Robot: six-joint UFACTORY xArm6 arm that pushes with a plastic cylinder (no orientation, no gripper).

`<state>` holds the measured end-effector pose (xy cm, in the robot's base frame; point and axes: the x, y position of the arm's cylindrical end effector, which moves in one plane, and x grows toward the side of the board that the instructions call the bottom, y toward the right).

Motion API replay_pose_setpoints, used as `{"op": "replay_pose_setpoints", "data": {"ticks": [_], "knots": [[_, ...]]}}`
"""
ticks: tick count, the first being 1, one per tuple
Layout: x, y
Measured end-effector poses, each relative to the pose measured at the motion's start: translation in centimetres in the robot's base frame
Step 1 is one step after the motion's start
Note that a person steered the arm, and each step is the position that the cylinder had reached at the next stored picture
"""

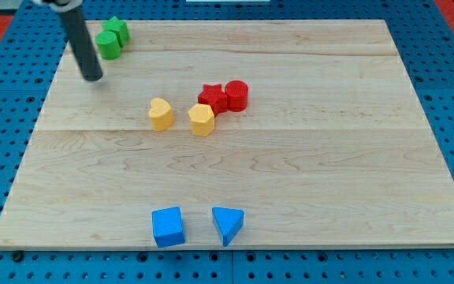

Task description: Move arm at top left corner of the board

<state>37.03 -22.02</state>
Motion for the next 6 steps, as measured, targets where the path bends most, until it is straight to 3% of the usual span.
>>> {"op": "replay_pose_setpoints", "data": {"ticks": [1,2,3,4,5,6], "knots": [[6.9,7.5],[4.9,12.4],[4.2,11.9],[1.7,3.9],[-1.9,-0.2],[-9.0,-7.0]]}}
